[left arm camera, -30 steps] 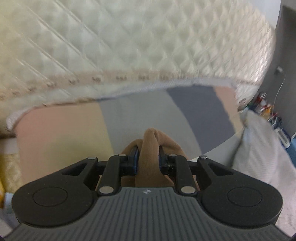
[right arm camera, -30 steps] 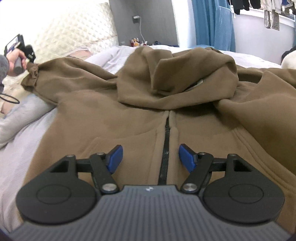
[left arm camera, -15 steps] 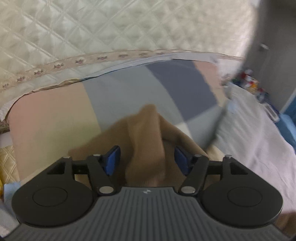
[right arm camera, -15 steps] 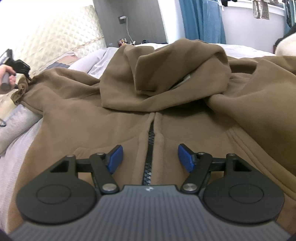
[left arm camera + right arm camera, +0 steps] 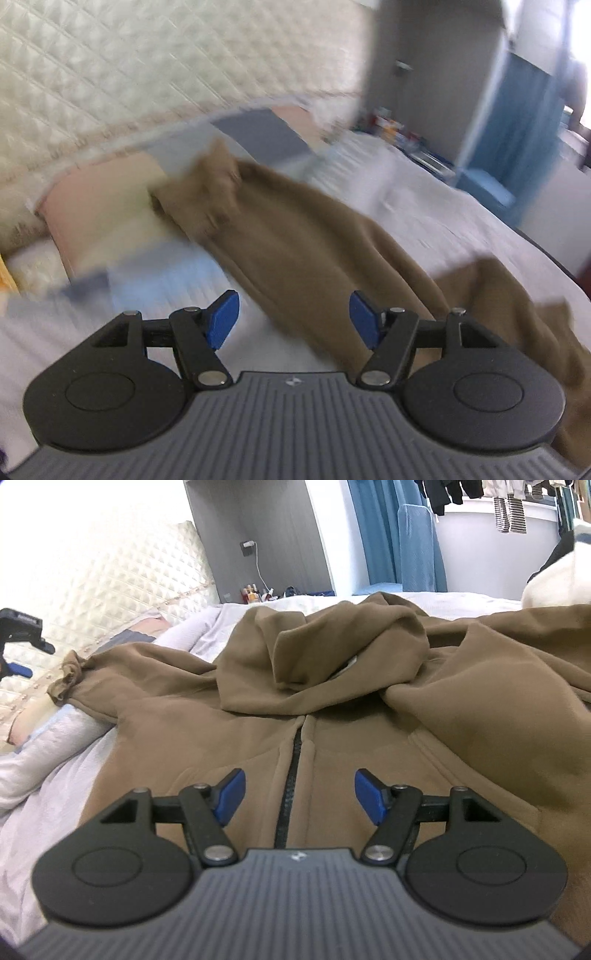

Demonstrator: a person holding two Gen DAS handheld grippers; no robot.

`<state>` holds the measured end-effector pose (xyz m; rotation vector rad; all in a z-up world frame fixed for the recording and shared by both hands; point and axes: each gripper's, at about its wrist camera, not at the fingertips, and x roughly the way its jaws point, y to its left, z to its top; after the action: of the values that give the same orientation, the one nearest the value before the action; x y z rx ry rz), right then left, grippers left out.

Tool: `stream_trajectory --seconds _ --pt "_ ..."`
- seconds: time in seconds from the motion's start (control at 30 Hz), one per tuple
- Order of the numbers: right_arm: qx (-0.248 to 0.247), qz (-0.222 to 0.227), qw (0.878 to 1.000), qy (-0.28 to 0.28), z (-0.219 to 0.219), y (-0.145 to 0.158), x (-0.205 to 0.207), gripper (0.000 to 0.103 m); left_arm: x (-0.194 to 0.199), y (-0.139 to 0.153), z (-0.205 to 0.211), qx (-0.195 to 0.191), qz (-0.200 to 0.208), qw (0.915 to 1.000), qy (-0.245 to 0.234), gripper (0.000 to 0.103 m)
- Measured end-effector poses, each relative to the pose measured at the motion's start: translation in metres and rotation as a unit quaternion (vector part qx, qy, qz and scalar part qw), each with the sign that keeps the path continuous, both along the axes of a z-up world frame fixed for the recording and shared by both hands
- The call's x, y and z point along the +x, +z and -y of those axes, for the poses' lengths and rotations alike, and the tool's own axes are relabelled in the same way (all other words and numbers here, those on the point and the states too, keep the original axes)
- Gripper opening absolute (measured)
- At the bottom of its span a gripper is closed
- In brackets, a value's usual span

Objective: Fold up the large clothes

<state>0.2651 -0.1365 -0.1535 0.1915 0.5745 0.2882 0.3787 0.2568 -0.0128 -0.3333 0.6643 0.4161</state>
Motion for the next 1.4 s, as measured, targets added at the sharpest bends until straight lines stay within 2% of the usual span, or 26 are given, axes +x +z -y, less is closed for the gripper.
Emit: stream_trajectory --seconds 0.1,0.27,0.47,0.53,0.63,0.73,0.8,0.9,1.03,1.1,1.13,1.23,1.3,1.4 --pt "0.021 -0.005 1.0 -0.004 0.008 0.005 -0.008 0.068 -0.041 -0.021 0.044 -0.039 0.012 0.9988 -0.028 0.071" --pt "0.023 0.013 1.0 0.001 0.016 0.015 -0.031 0.068 -0.098 -0.06 0.113 -0.062 0.009 0.9958 -0.066 0.071" --pt "0.033 -0.001 0.999 -0.004 0.031 0.024 -0.057 0.069 -0.152 -0.104 0.152 -0.116 -0.005 0.9893 -0.087 0.071" --pt "0.027 -0.008 1.0 -0.009 0.036 0.025 -0.062 0.069 -0.164 -0.12 0.153 -0.143 -0.012 0.9858 -0.087 0.071" --pt "0.003 -0.034 0.999 -0.038 0.044 0.023 -0.063 0.069 -0.166 -0.134 0.15 -0.163 -0.019 0.9823 -0.09 0.071" --pt "-0.011 -0.06 0.995 -0.08 0.055 0.021 -0.061 0.069 -0.165 -0.142 0.147 -0.173 -0.02 0.98 -0.097 0.071" --pt "-0.009 -0.065 0.992 -0.104 0.064 0.022 -0.062 0.068 -0.163 -0.145 0.144 -0.164 -0.02 0.9812 -0.099 0.071" --pt "-0.002 -0.063 0.988 -0.143 0.079 0.026 -0.064 0.067 -0.157 -0.148 0.141 -0.158 -0.026 0.9827 -0.094 0.071" --pt "-0.048 -0.022 0.976 -0.211 0.09 0.04 -0.069 0.069 -0.153 -0.154 0.132 -0.188 -0.024 0.9778 -0.089 0.071" --pt "-0.043 -0.023 0.973 -0.227 0.098 0.041 -0.067 0.084 -0.152 -0.157 0.129 -0.199 -0.025 0.9759 -0.085 0.071" --pt "-0.038 -0.032 0.971 -0.232 0.101 0.038 -0.062 0.09 -0.152 -0.158 0.128 -0.204 -0.025 0.9749 -0.084 0.071" --pt "-0.032 -0.082 0.971 -0.222 0.102 0.021 -0.047 0.09 -0.153 -0.16 0.122 -0.22 -0.023 0.9722 -0.077 0.071" --pt "0.001 -0.122 0.97 -0.208 0.106 0.007 -0.036 0.09 -0.153 -0.162 0.117 -0.233 -0.022 0.9698 -0.069 0.071" --pt "0.025 -0.164 0.957 -0.237 0.117 -0.01 -0.025 0.09 -0.154 -0.168 0.11 -0.26 -0.023 0.9634 -0.059 0.072"
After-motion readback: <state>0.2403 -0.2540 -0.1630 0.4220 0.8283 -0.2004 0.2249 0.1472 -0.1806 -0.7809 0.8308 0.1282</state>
